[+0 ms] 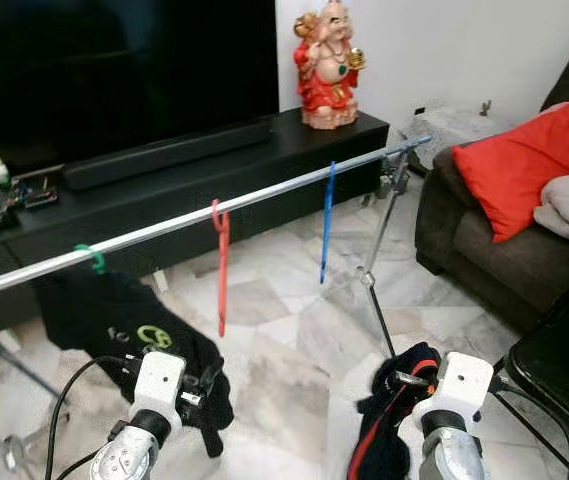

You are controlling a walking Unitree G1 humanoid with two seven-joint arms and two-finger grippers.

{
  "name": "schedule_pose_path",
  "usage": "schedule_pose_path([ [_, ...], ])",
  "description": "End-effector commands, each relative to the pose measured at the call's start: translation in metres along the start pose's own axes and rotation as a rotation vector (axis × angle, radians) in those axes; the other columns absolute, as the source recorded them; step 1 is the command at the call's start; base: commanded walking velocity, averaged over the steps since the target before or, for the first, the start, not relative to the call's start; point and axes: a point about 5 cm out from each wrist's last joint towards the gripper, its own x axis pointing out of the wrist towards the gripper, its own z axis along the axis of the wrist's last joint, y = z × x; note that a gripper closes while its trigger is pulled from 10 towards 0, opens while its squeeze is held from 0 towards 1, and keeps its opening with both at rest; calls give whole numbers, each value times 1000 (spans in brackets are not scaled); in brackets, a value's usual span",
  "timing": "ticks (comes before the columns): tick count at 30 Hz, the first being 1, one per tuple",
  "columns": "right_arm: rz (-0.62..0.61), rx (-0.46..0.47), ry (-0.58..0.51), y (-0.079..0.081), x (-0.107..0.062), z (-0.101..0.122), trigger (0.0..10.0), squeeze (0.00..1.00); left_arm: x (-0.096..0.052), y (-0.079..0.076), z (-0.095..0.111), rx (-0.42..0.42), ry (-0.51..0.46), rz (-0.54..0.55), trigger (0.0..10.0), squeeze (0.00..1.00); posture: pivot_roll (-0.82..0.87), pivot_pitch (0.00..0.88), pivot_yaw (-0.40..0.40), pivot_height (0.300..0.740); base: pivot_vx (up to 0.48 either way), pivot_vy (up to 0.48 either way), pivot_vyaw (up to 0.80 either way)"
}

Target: Hang hanger

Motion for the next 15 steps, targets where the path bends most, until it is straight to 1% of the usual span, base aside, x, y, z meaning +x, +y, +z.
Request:
schedule_pose_path([
  [1,10,9,-33,4,2,6,10000,0,-1,8,2,15,-3,18,10000,0,52,33,46,740,326,0,0],
  [15,25,-12,-37,7,1,6,10000,0,2,10,9,15,-24,25,10000,0,55,34,48,740,330,0,0],
])
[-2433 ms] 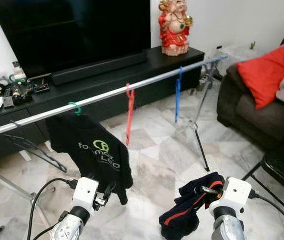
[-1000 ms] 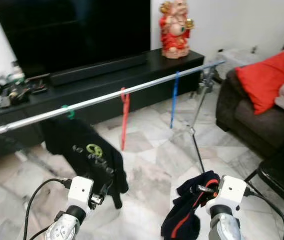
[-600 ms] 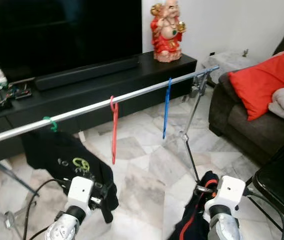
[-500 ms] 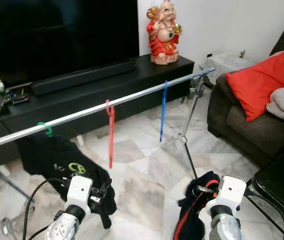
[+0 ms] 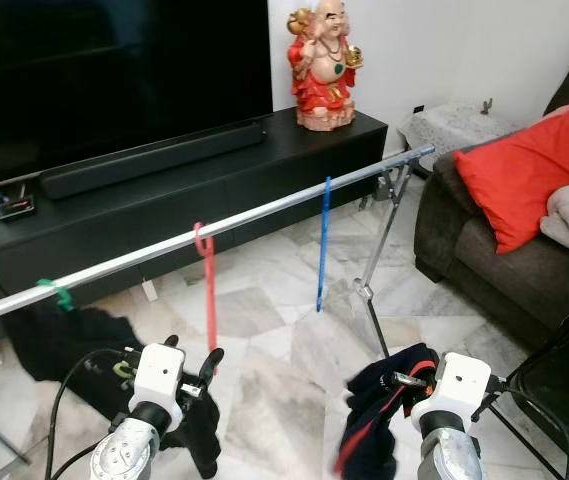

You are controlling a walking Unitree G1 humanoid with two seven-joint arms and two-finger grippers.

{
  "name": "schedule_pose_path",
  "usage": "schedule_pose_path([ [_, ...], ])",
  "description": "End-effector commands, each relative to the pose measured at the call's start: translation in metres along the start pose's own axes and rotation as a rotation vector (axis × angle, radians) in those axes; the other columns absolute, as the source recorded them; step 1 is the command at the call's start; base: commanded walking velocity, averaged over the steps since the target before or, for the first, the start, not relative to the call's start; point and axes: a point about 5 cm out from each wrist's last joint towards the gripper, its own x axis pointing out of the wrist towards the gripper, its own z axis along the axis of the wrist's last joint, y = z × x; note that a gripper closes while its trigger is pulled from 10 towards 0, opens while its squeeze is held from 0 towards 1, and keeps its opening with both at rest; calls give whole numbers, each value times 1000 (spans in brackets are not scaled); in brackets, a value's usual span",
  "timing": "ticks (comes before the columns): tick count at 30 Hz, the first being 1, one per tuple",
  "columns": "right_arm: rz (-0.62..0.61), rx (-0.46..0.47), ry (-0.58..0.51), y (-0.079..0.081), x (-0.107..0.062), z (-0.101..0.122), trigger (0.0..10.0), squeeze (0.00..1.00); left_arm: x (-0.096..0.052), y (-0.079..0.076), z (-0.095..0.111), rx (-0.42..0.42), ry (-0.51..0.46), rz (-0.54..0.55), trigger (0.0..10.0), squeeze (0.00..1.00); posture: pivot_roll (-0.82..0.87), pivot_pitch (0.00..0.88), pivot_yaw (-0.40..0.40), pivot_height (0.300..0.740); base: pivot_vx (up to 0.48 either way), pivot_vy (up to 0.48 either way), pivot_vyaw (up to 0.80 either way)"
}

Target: Hang hanger

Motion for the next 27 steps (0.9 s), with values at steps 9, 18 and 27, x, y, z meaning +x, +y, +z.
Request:
schedule_pose_path([
  [9,4,2,-36,2,0,5,10000,0,1,8,6,0,-15,23,10000,0,56,36,49,740,336,0,428],
  [18,1,3,-30,2,0,3,10000,0,4,7,11,-23,-27,9,10000,0,57,36,50,740,71,0,0],
  [27,2,2,-32,2,0,3,10000,0,23,0,32,-51,-36,-63,10000,0,54,37,52,740,0,0,0],
])
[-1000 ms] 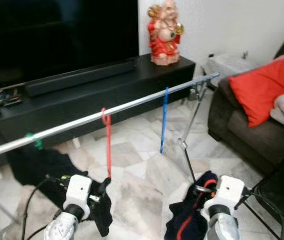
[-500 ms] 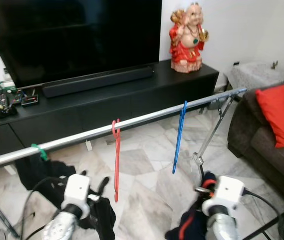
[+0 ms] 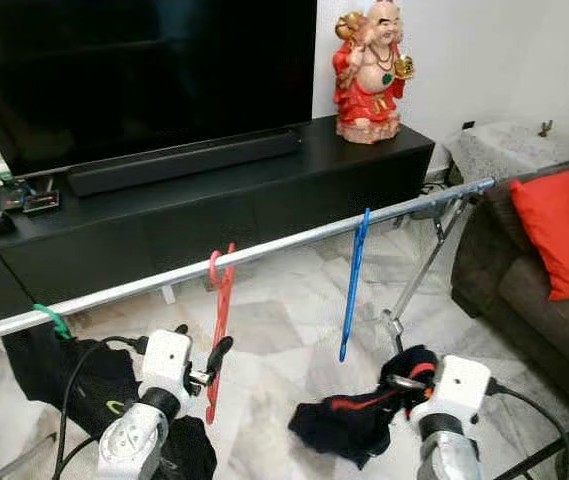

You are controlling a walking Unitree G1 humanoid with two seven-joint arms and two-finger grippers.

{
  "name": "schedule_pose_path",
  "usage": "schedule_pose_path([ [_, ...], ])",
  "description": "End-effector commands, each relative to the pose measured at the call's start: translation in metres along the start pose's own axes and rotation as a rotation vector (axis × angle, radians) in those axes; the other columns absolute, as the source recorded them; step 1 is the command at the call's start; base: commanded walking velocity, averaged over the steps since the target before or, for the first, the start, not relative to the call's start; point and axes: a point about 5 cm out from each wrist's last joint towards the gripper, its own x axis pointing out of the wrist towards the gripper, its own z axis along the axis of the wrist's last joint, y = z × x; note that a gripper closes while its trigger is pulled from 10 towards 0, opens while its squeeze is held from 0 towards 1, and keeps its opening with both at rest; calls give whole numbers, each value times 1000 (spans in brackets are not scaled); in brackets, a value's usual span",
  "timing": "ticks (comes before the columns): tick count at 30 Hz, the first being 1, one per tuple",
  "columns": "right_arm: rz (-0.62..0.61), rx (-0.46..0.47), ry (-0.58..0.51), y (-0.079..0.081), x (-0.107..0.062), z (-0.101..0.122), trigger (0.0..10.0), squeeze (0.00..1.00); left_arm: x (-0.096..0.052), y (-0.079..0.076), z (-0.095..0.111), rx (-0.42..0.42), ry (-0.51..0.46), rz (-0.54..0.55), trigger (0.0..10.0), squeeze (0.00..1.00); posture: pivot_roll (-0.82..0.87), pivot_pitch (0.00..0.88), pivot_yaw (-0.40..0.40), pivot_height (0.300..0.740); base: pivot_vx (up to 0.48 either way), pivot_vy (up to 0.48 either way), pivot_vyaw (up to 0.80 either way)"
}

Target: Hang hanger

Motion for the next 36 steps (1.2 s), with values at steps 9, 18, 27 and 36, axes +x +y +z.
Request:
schedule_pose_path([
  [9,-15,14,-32,4,1,4,10000,0,28,-21,23,40,24,-221,10000,0,47,29,83,740,0,0,0],
  [18,-44,21,-38,-1,-1,4,10000,0,54,-9,32,95,74,-113,10000,0,33,32,106,740,0,0,0],
  [27,-41,22,-29,3,-2,0,10000,0,45,18,23,131,126,-45,10000,0,50,41,99,740,0,0,0],
  [36,-33,24,-31,5,0,2,10000,0,50,12,13,172,184,-43,10000,0,46,43,99,740,0,0,0],
])
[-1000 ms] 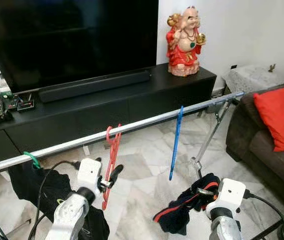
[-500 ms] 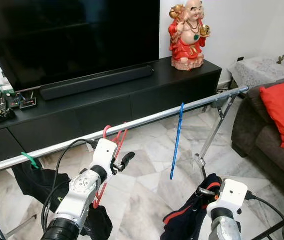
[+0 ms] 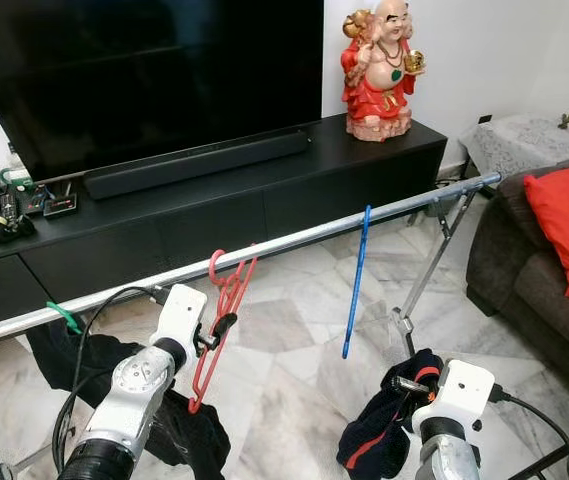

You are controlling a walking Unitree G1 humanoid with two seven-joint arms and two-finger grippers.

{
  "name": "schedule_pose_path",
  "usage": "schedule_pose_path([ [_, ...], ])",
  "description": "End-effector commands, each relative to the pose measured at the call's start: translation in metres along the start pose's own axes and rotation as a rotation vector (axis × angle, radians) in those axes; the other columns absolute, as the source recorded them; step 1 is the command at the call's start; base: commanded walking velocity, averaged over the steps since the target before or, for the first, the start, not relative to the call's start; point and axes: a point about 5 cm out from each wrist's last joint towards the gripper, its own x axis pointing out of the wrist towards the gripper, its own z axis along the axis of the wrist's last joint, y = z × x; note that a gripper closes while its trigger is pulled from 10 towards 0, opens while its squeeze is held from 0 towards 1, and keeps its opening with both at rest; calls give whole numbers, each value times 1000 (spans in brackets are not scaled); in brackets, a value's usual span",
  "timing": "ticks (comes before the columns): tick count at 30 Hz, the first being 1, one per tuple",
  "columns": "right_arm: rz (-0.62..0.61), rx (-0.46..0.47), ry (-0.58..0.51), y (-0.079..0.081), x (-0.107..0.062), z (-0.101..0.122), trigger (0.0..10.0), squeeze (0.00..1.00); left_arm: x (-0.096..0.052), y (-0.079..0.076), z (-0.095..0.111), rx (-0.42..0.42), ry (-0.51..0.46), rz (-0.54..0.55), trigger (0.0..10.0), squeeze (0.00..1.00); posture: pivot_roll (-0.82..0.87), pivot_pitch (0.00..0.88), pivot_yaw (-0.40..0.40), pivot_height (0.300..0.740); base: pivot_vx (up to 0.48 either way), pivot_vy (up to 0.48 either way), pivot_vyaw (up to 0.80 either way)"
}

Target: Hang hanger

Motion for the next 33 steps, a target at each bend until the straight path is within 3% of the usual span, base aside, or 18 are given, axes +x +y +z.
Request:
schedule_pose_path([
  [1,16,1,-23,5,2,3,10000,0,4,-1,3,34,8,-1,10000,0,46,43,99,740,0,0,0],
  [5,10,-1,-25,3,1,4,10000,0,17,-6,8,74,33,19,10000,0,37,42,101,740,0,0,0],
  [9,4,-1,-24,1,0,4,10000,0,25,-6,16,60,28,53,10000,0,34,43,102,740,0,0,0],
  [25,6,2,-24,2,0,4,10000,0,32,-9,18,45,48,134,10000,0,30,46,105,740,0,0,0],
  [26,6,1,-24,2,0,4,10000,0,32,-9,17,43,49,134,6510,0,30,46,105,740,0,0,0],
  [27,6,1,-24,2,0,4,10000,0,33,-10,18,38,49,131,2157,0,30,46,105,740,0,0,0],
  [28,7,1,-24,3,0,4,10000,0,34,-11,18,29,46,122,0,0,30,46,105,740,0,0,0],
  [33,6,0,-24,2,0,4,10000,0,35,-16,19,49,44,96,0,0,25,47,105,740,0,0,0],
])
